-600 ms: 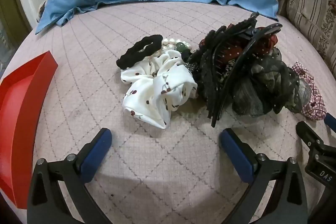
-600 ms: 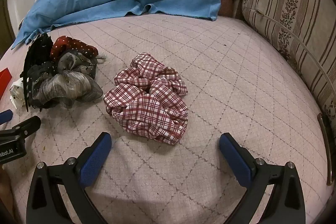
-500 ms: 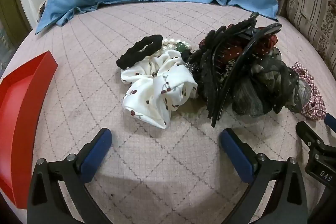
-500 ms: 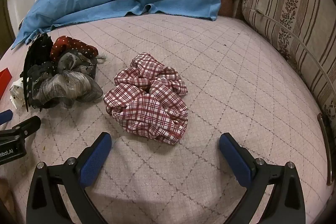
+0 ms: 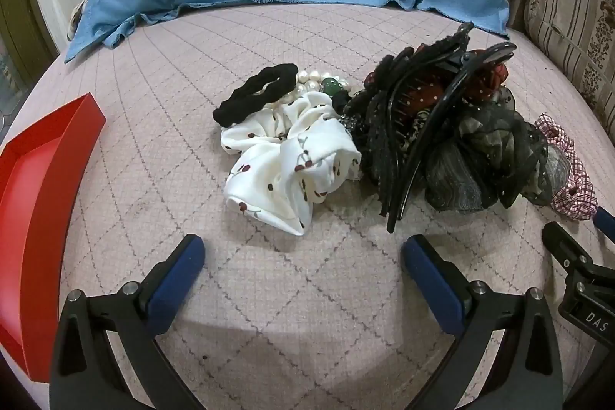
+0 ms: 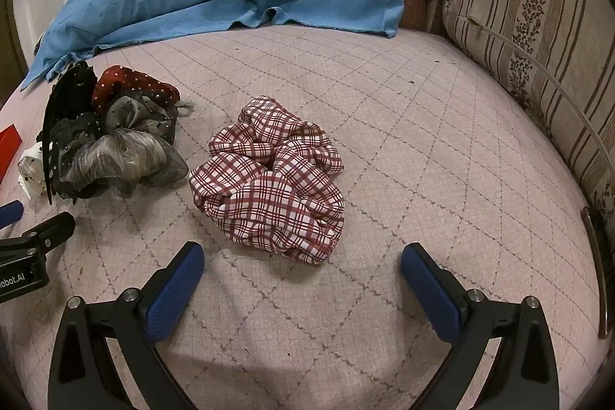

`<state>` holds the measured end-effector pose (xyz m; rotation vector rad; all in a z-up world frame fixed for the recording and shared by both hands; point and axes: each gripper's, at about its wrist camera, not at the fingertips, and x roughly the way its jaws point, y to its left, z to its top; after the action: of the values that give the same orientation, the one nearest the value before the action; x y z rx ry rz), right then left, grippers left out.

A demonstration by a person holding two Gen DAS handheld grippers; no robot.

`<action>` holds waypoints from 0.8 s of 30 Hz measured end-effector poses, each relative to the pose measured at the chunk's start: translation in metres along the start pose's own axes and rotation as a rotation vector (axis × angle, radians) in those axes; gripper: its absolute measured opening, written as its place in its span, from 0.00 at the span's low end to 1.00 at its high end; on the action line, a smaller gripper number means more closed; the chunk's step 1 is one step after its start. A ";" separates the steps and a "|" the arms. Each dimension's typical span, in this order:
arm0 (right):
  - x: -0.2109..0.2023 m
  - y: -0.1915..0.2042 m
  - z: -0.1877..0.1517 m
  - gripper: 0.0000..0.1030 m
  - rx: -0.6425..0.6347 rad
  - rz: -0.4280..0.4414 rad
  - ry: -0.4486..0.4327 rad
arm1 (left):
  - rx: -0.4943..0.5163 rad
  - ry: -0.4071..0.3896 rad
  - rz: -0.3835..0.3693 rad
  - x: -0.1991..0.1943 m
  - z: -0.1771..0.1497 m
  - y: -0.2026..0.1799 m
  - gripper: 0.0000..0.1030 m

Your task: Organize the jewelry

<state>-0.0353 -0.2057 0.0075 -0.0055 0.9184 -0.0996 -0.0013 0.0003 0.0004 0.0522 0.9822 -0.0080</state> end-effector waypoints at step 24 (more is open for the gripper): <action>-0.020 0.008 -0.019 1.00 -0.005 -0.045 0.016 | 0.010 0.009 -0.039 -0.067 -0.023 0.043 1.00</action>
<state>-0.0613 -0.1948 0.0116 -0.0298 0.9345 -0.1398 -0.0558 0.0433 0.0452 0.0418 0.9925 -0.0488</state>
